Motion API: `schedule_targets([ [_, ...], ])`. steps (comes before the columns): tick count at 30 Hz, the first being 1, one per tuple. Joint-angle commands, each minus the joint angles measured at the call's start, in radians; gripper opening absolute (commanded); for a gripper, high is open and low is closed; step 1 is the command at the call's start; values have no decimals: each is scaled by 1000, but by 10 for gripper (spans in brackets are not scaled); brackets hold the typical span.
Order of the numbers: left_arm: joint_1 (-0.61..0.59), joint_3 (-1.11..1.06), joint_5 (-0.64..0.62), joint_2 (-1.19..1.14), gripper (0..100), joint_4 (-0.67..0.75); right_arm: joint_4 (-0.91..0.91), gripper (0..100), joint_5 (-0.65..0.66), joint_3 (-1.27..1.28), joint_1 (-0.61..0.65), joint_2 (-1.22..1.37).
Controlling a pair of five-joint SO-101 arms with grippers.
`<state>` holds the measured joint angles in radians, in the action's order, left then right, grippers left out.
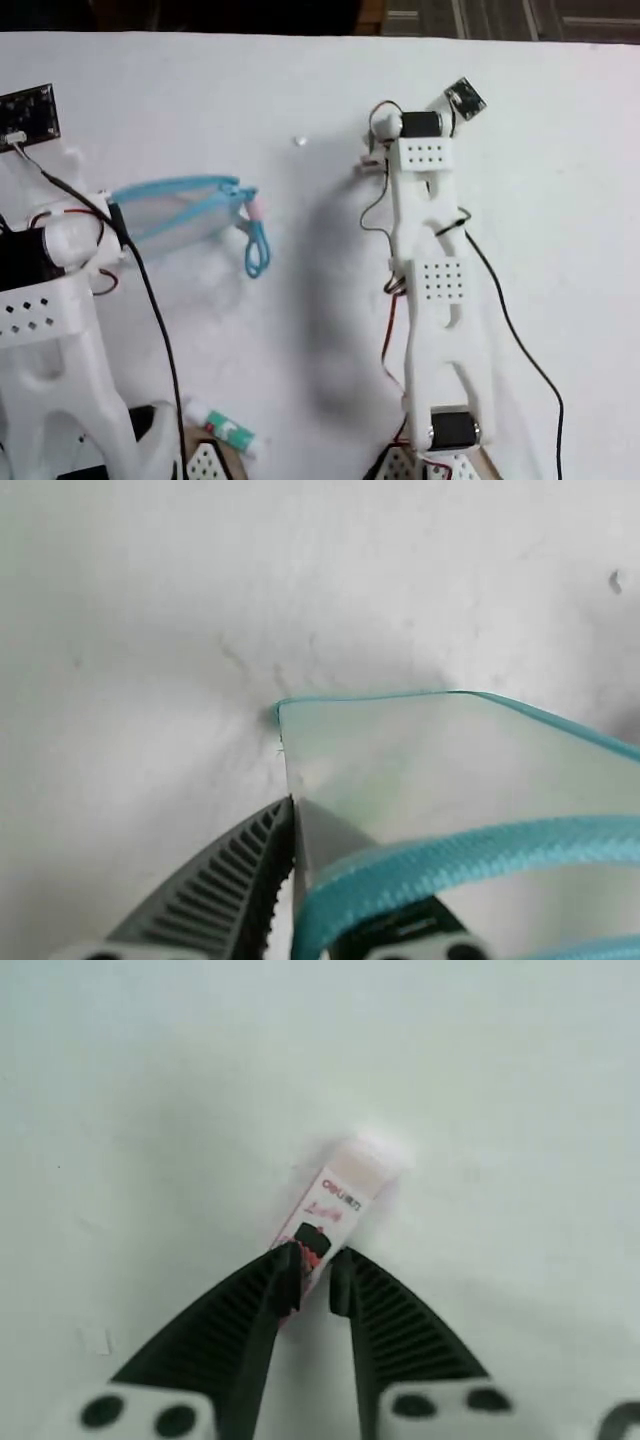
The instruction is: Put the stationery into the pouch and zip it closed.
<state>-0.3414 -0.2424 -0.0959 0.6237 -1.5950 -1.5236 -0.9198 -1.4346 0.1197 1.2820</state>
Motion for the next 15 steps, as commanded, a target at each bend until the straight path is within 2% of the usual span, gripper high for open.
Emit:
schedule_targets([
  [1,8,8,-2,1,22,23,-42,33,21,3,-15,-56],
  [10,8,11,-2,1,22,20,-237,16,203,3,-18,-217],
  [15,8,12,-2,1,22,17,-243,17,267,12,-21,-269],
])
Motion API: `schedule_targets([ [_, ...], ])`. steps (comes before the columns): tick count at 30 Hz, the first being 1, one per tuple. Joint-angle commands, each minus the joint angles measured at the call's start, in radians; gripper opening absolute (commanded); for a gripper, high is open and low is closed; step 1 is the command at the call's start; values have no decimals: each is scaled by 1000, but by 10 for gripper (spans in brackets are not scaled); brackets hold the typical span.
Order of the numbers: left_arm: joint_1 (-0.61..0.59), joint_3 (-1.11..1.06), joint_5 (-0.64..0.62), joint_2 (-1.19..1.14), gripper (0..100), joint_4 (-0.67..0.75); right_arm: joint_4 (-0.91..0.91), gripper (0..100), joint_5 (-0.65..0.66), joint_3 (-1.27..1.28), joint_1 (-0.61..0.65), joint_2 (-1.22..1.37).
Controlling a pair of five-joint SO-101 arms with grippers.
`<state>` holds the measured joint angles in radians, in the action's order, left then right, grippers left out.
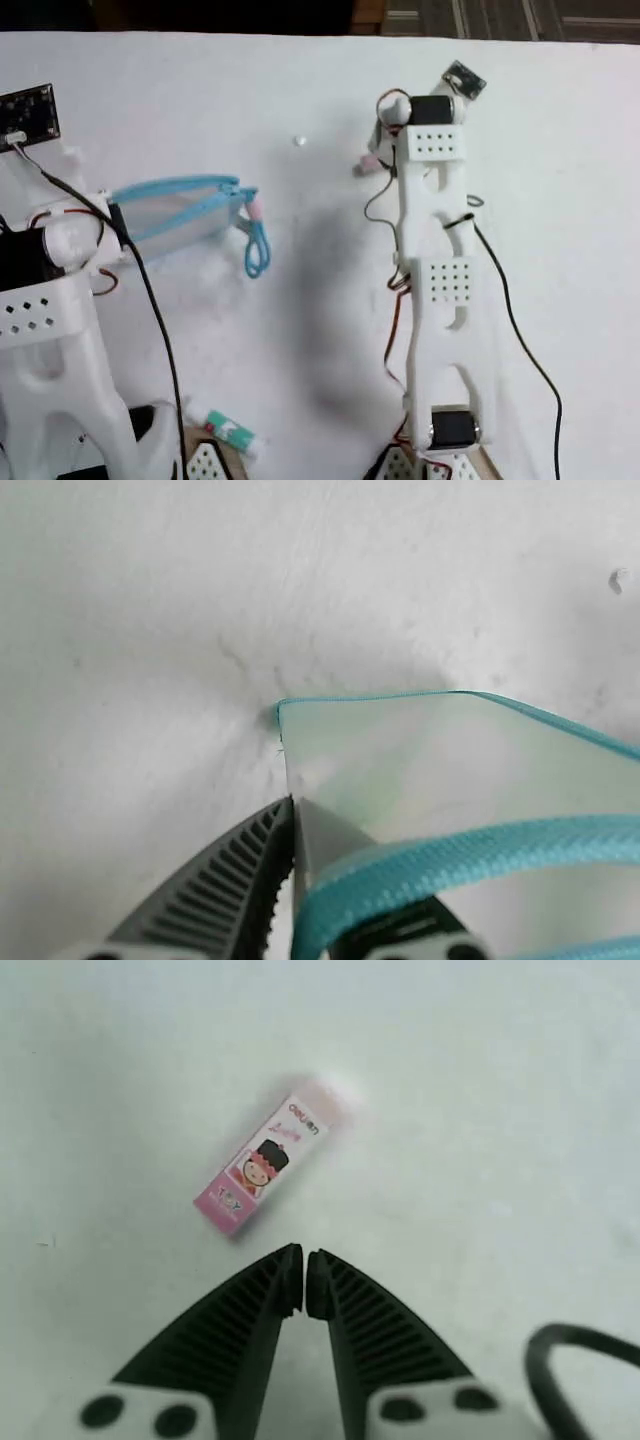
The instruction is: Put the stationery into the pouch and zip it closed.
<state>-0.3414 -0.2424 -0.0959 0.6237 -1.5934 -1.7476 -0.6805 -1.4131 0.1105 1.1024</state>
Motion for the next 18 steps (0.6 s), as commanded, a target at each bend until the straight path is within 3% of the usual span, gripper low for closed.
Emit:
schedule_targets([
  [1,7,12,-2,1,22,14,-16,18,28,-9,-5,-91],
  [3,5,11,-2,1,22,14,10,46,23,-9,12,-82],
  [9,5,8,-2,1,22,14,143,318,-121,-8,13,47],
  [15,5,9,-2,1,22,21,239,322,-210,-8,1,189],
  [18,5,5,-2,1,22,23,271,252,-209,-9,-8,220],
])
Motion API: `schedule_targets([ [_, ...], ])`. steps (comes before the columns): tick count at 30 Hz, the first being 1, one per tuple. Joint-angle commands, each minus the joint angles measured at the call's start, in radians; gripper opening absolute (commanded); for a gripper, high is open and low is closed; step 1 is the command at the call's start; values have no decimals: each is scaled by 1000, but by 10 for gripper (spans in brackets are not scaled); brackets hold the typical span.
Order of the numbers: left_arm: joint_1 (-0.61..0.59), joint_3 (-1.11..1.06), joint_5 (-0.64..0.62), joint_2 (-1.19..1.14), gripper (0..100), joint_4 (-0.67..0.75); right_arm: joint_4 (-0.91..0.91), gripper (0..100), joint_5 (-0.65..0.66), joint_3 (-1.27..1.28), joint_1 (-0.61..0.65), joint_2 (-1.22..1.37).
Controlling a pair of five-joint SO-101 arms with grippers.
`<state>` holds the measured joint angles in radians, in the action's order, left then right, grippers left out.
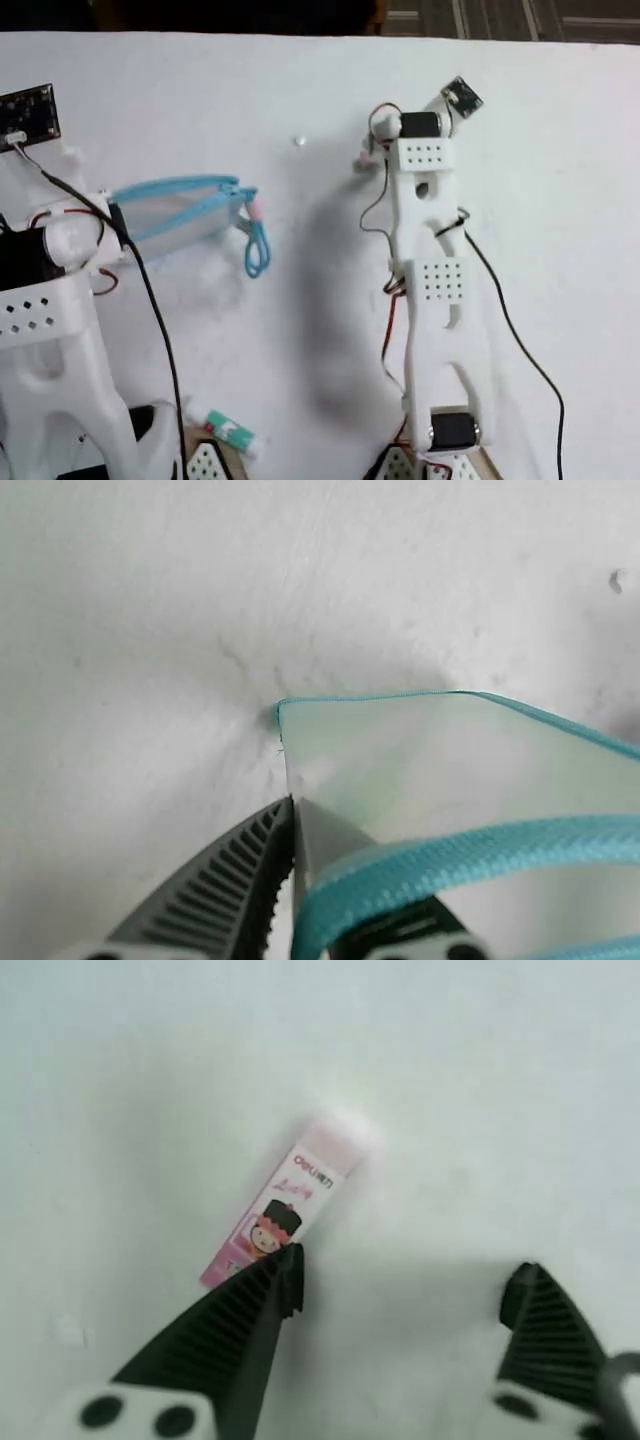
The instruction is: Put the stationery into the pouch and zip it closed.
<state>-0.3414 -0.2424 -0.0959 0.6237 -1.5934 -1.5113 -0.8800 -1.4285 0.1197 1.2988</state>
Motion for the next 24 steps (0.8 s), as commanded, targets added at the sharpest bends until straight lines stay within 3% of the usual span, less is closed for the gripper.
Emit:
schedule_targets([
  [1,5,5,-2,1,22,23,47,205,-8,6,-21,27],
  [5,7,6,-2,1,22,23,74,14,64,-3,-22,21],
  [16,7,8,-2,1,22,23,-73,18,201,-2,-22,-113],
  [24,5,12,-2,1,22,21,170,18,141,-3,-5,-188],
])
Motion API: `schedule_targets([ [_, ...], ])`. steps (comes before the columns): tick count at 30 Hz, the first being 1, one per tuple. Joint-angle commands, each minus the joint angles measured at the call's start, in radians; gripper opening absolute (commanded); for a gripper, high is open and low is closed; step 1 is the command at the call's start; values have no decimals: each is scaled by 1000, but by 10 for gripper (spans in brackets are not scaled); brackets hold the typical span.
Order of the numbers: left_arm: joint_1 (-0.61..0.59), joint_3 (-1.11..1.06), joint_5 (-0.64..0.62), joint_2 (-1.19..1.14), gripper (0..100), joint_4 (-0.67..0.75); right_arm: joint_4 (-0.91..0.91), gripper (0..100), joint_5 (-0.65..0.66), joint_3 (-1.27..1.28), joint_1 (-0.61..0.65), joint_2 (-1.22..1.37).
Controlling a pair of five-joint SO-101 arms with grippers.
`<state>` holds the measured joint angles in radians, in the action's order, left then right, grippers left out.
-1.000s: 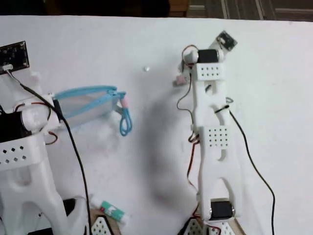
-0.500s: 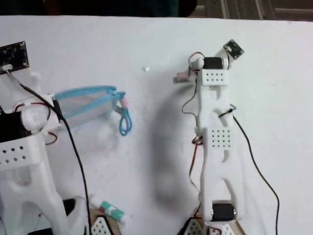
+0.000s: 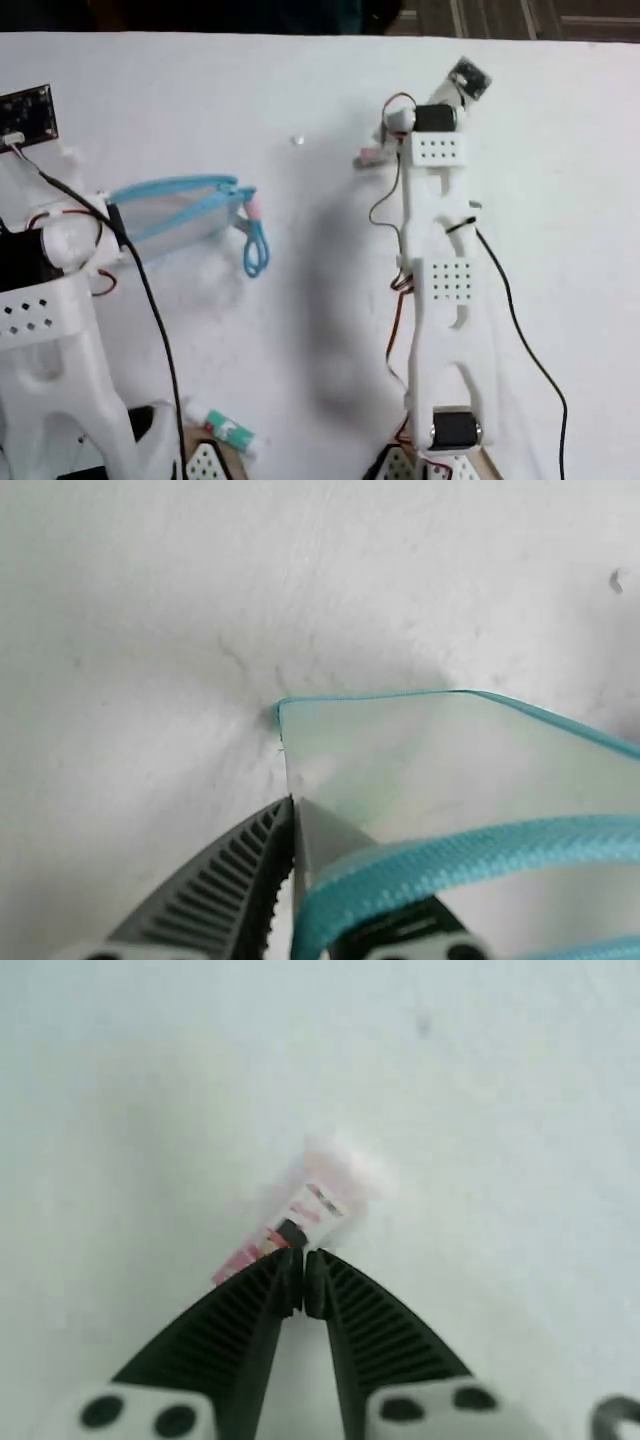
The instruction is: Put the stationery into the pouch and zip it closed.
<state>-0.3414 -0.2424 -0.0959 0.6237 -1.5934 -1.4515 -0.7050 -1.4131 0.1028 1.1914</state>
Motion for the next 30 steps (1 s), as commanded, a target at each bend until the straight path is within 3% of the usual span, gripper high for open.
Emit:
schedule_targets([
  [1,5,12,-2,1,22,21,177,18,-40,-9,12,-74],
  [5,5,12,-2,1,22,21,423,18,9,17,28,22],
  [8,5,12,-2,1,22,23,444,17,66,64,45,96],
  [14,5,11,-2,1,22,23,219,17,146,80,41,137],
  [23,5,12,-2,1,22,23,-294,17,374,-41,47,-1],
  [30,4,12,-2,5,22,18,-323,17,569,252,38,-189],
])
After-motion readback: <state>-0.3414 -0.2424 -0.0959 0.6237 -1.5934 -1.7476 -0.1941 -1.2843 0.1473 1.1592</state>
